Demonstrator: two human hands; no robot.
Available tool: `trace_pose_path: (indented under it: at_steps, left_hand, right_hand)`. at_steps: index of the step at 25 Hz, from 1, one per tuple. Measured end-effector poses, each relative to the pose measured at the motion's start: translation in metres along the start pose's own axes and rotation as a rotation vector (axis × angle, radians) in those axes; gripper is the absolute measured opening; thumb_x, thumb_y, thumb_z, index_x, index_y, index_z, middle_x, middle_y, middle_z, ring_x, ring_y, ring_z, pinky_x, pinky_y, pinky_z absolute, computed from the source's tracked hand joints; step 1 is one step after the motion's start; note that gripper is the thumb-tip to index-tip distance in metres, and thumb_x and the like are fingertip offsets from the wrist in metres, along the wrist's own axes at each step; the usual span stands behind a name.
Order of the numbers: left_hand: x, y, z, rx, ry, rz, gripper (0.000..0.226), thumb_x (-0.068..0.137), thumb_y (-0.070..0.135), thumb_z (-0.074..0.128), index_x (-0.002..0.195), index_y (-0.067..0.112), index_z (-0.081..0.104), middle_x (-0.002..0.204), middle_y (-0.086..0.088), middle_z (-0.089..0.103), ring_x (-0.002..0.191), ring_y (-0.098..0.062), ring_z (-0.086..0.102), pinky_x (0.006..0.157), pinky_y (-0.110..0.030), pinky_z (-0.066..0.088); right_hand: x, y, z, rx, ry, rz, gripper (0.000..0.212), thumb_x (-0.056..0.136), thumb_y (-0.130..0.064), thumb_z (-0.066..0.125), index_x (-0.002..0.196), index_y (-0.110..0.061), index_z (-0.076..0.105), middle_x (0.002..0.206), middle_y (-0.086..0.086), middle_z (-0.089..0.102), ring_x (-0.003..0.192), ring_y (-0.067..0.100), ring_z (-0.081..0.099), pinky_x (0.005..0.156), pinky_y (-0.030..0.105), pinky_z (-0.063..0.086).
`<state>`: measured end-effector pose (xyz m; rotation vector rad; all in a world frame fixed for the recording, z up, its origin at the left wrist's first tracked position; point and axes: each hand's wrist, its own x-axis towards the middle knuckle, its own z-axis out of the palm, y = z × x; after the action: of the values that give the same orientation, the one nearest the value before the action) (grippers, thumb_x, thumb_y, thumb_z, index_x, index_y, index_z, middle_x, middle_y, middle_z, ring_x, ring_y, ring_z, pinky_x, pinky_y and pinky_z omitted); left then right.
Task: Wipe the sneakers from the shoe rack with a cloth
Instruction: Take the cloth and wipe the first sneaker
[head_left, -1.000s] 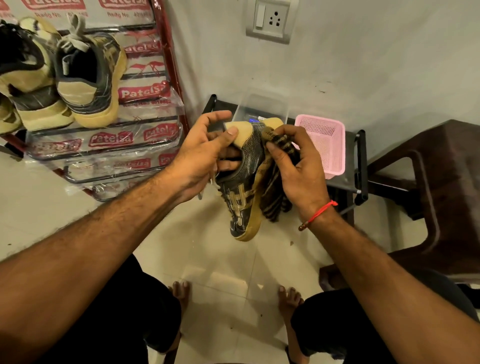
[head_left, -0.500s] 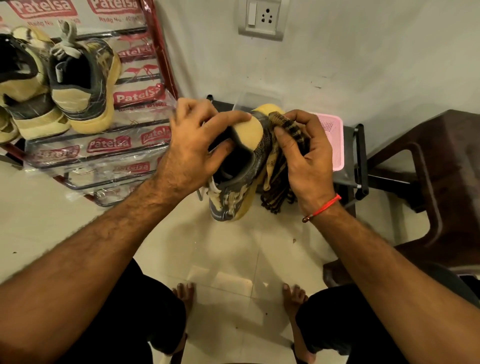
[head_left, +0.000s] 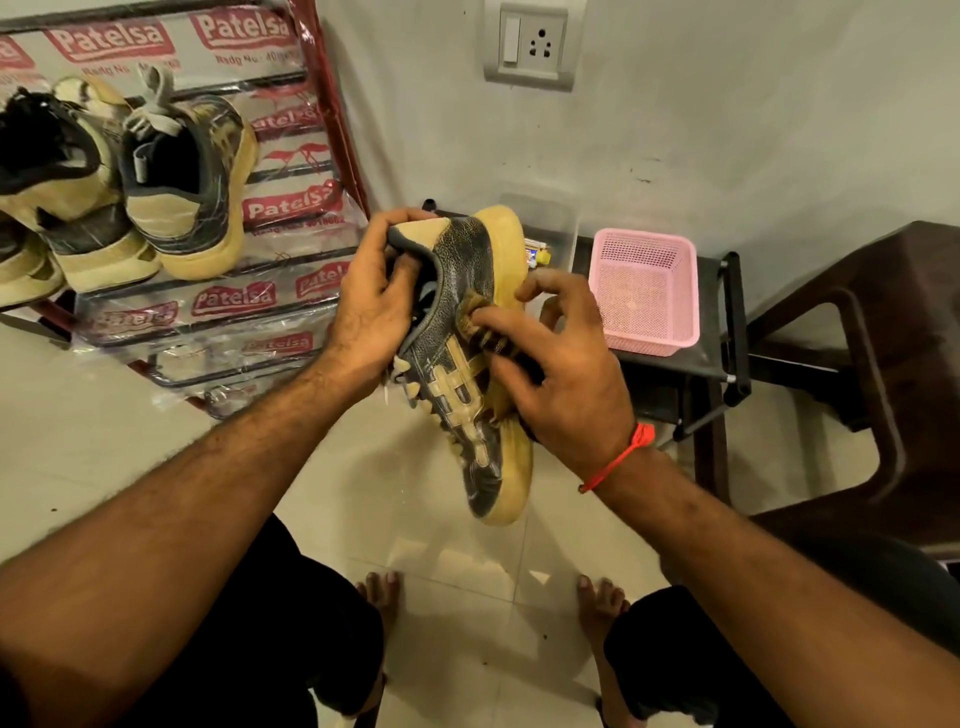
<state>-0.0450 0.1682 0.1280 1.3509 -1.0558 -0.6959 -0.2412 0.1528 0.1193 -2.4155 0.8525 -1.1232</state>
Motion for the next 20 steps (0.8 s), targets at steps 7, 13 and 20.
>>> trace_pose_path:
  at_steps: [7, 13, 20]
  left_hand:
    - [-0.003, -0.001, 0.004, 0.100, -0.194, -0.022, 0.031, 0.103, -0.007, 0.041, 0.119, 0.011, 0.060, 0.109, -0.004, 0.070, 0.100, -0.006, 0.069, 0.085, -0.023, 0.056]
    - [0.003, 0.000, 0.001, 0.122, -0.213, 0.033, 0.036, 0.101, -0.007, 0.044, 0.113, 0.021, 0.062, 0.104, 0.003, 0.071, 0.098, -0.004, 0.069, 0.086, -0.023, 0.055]
    - [0.000, -0.013, 0.001, 0.267, -0.206, 0.064, 0.047, 0.098, -0.003, 0.048, 0.108, 0.040, 0.064, 0.105, 0.005, 0.072, 0.102, -0.011, 0.069, 0.091, -0.036, 0.057]
  right_hand:
    - [0.022, 0.017, -0.023, -0.121, 0.133, -0.039, 0.028, 0.088, -0.015, 0.064, 0.114, -0.013, 0.074, 0.108, 0.013, 0.064, 0.098, 0.031, 0.062, 0.078, 0.043, 0.054]
    - [0.006, -0.009, -0.008, -0.182, -0.091, -0.310, 0.027, 0.099, -0.024, 0.054, 0.112, -0.011, 0.075, 0.098, 0.014, 0.063, 0.087, 0.030, 0.062, 0.062, 0.040, 0.055]
    - [0.000, -0.019, -0.004, -0.158, -0.101, -0.261, 0.029, 0.088, -0.020, 0.061, 0.111, -0.008, 0.074, 0.089, 0.016, 0.056, 0.073, 0.026, 0.056, 0.052, 0.036, 0.051]
